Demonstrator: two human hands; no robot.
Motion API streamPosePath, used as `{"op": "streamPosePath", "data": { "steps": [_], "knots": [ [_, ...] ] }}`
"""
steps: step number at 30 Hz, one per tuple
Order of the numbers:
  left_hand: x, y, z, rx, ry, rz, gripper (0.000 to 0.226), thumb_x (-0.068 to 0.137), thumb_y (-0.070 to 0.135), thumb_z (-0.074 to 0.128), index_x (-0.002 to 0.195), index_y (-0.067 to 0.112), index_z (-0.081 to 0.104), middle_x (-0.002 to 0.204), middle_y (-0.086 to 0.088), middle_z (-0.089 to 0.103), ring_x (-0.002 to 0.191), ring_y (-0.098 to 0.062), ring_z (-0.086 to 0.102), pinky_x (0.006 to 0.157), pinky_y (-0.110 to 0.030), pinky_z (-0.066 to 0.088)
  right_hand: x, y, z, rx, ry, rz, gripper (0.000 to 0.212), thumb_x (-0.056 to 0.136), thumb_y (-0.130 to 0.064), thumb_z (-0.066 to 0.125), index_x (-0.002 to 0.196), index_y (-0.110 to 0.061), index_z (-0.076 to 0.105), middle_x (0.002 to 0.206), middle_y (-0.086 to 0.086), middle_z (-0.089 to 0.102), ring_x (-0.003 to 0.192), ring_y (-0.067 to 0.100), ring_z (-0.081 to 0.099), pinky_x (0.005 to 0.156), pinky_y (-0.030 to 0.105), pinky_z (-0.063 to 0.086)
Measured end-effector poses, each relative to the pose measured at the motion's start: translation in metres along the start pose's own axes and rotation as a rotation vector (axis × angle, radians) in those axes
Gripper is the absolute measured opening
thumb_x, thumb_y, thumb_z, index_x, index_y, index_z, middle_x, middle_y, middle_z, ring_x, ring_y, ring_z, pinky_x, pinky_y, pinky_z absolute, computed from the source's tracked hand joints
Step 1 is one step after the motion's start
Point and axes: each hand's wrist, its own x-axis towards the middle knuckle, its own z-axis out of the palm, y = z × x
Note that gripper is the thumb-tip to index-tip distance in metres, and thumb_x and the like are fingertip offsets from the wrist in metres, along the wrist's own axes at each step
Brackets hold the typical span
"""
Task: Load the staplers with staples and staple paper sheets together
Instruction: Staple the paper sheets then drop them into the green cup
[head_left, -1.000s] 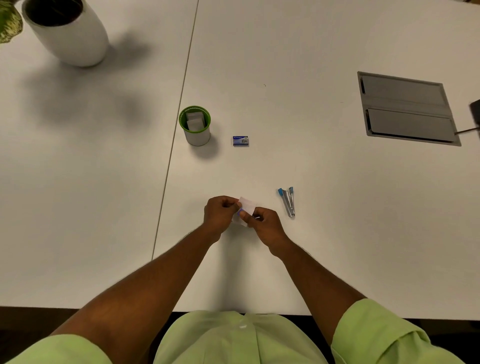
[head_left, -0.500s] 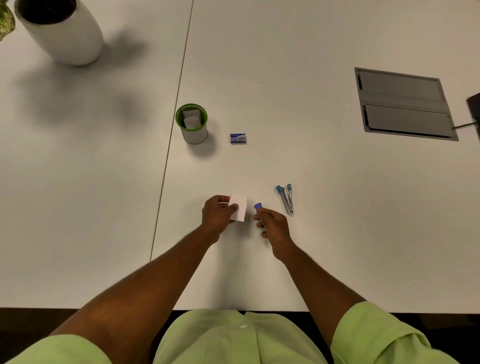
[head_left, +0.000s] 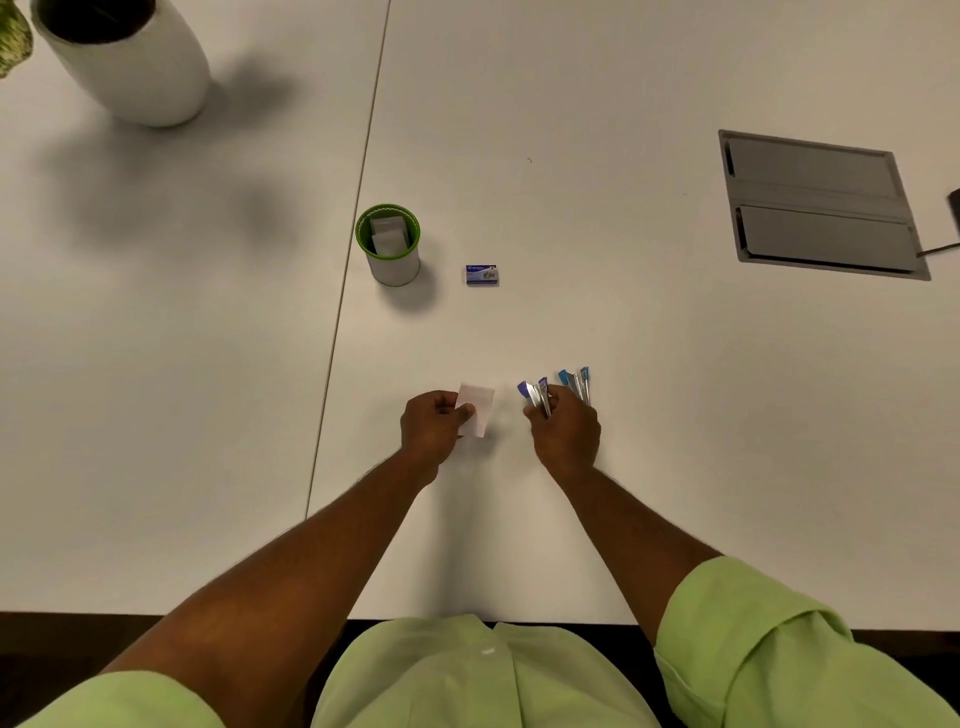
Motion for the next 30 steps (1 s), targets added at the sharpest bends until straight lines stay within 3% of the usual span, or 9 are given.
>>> {"op": "streamPosePath", "data": {
  "steps": [5, 10, 17, 21, 24, 27, 30],
  "knots": [
    [0.003, -0.002, 0.002, -0.053, 0.012, -0.034, 0.018, 0.094, 0.008, 0.066, 0.111, 0.004, 0.071, 0.114, -0.014, 0.071, 0.106, -0.032, 0.067, 0.082, -0.040, 0.061, 0.013, -0.002, 0.000, -0.075, -0.013, -0.041, 0.033, 0.081, -0.026, 0.080, 0.110, -0.015, 0.067, 0.105, 0.002, 0.072, 0.098, 0.024, 0.066, 0.081, 0.031, 0.049],
    [0.006, 0.000, 0.002, -0.052, 0.007, -0.039, 0.023, 0.095, 0.009, 0.066, 0.116, 0.000, 0.071, 0.115, -0.014, 0.070, 0.108, -0.032, 0.066, 0.076, -0.035, 0.061, 0.018, 0.000, -0.001, -0.100, -0.008, -0.100, 0.032, 0.078, -0.022, 0.082, 0.104, -0.011, 0.065, 0.101, 0.004, 0.070, 0.096, 0.026, 0.065, 0.082, 0.033, 0.048],
    [0.013, 0.005, -0.002, -0.059, -0.009, -0.059, 0.028, 0.089, 0.010, 0.073, 0.115, 0.000, 0.072, 0.115, -0.015, 0.071, 0.107, -0.033, 0.067, 0.085, -0.046, 0.061, 0.018, 0.003, 0.002, -0.124, -0.026, -0.080, 0.041, 0.079, -0.025, 0.083, 0.111, -0.010, 0.064, 0.110, 0.006, 0.069, 0.103, 0.025, 0.065, 0.091, 0.031, 0.048],
    [0.014, 0.009, -0.002, -0.090, -0.007, -0.063, 0.026, 0.085, 0.007, 0.077, 0.110, 0.000, 0.072, 0.109, -0.017, 0.072, 0.103, -0.034, 0.070, 0.081, -0.046, 0.062, 0.017, 0.003, 0.000, -0.166, -0.047, -0.080, 0.044, 0.082, -0.030, 0.080, 0.118, -0.009, 0.063, 0.116, 0.008, 0.067, 0.108, 0.026, 0.062, 0.094, 0.033, 0.047],
    [0.013, 0.011, -0.003, -0.102, 0.002, -0.050, 0.020, 0.083, 0.006, 0.079, 0.102, 0.006, 0.070, 0.104, -0.018, 0.071, 0.097, -0.033, 0.071, 0.072, -0.041, 0.063, 0.012, -0.003, -0.004, -0.232, 0.009, -0.090, 0.051, 0.084, -0.040, 0.076, 0.125, -0.014, 0.059, 0.122, 0.006, 0.062, 0.112, 0.027, 0.058, 0.087, 0.037, 0.051],
    [0.012, 0.011, -0.003, -0.111, 0.016, -0.021, 0.020, 0.083, 0.006, 0.079, 0.090, 0.014, 0.062, 0.097, -0.020, 0.069, 0.087, -0.030, 0.068, 0.066, -0.039, 0.063, 0.007, -0.010, -0.009, -0.175, 0.080, -0.205, 0.044, 0.086, -0.035, 0.074, 0.126, -0.021, 0.060, 0.117, 0.001, 0.061, 0.109, 0.023, 0.056, 0.081, 0.036, 0.054],
    [0.010, 0.012, -0.002, -0.108, 0.008, -0.013, 0.019, 0.083, 0.006, 0.079, 0.088, 0.013, 0.063, 0.099, -0.020, 0.070, 0.091, -0.030, 0.069, 0.068, -0.041, 0.064, 0.004, -0.013, -0.013, -0.121, -0.011, -0.429, 0.041, 0.084, -0.020, 0.074, 0.123, -0.026, 0.065, 0.111, -0.003, 0.059, 0.104, 0.019, 0.055, 0.088, 0.033, 0.049]
  ]
}}
